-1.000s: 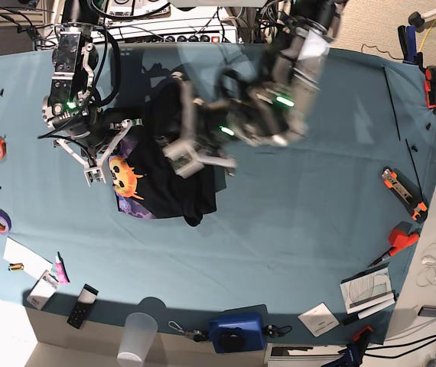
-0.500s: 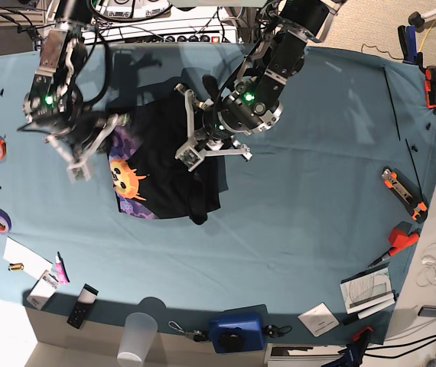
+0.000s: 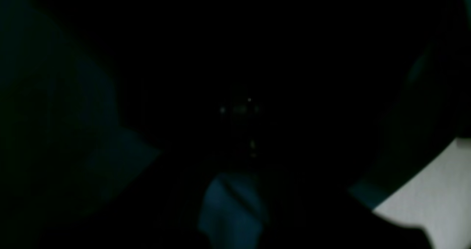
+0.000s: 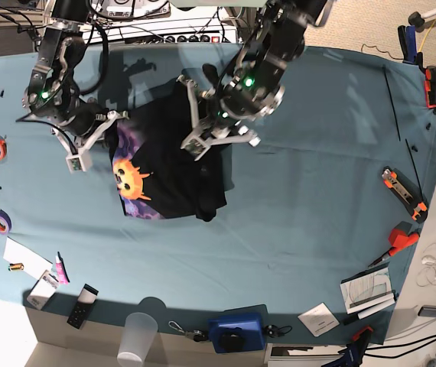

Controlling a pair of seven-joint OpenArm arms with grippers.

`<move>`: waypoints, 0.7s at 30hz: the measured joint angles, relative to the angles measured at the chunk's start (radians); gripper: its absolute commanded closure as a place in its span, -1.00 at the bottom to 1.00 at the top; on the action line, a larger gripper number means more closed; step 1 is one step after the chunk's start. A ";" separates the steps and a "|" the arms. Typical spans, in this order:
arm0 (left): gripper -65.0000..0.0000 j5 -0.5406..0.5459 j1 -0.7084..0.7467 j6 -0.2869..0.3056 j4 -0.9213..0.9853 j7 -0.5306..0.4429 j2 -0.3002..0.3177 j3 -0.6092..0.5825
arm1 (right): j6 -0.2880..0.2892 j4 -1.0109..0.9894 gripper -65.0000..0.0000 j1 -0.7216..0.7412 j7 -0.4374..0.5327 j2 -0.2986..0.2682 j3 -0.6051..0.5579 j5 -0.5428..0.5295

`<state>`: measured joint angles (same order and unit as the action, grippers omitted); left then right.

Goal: Layout the t-shirt on the table in an organized manner, then fold the t-shirt properly
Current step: 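Grasp the stack edges with both grippers and straighten it, then press and smooth the folded stack with both grippers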

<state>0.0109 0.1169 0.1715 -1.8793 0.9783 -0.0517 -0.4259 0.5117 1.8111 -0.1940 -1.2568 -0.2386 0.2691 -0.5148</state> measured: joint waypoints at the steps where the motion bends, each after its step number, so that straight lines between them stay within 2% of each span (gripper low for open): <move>1: 1.00 0.009 -0.004 0.002 -0.047 -0.004 -0.001 0.000 | 0.005 0.040 0.96 -0.007 -0.010 -0.008 -0.003 -0.007; 3: 1.00 0.015 -0.012 0.003 -0.128 -0.028 -0.006 0.000 | -0.006 0.127 0.96 -0.007 0.042 -0.028 -0.004 -0.033; 6: 1.00 0.016 -0.011 0.004 -0.163 -0.089 -0.006 0.000 | -0.013 0.167 0.96 0.032 0.218 -0.052 -0.002 -0.036; 9: 1.00 0.012 -0.009 0.004 -0.130 -0.118 -0.010 0.000 | -0.011 0.105 0.96 0.080 0.184 -0.040 -0.009 -0.011; 13: 1.00 -0.023 -0.014 0.004 -0.055 -0.211 -0.010 0.000 | -0.013 -0.080 0.96 0.177 0.203 -0.042 -0.058 -0.011; 18: 1.00 -0.029 -0.058 0.004 0.074 -0.218 -0.014 0.000 | -0.010 -0.287 0.96 0.279 0.221 -0.040 -0.189 -0.008; 21: 1.00 -0.030 -0.087 0.004 0.185 -0.221 -0.019 0.000 | -0.011 -0.378 0.96 0.327 0.246 -0.047 -0.259 0.031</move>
<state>-0.0189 0.0296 0.1757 -1.6947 0.7570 -0.0704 -0.4263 0.5003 1.4334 0.1333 -1.0111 -0.2852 0.0097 -0.4839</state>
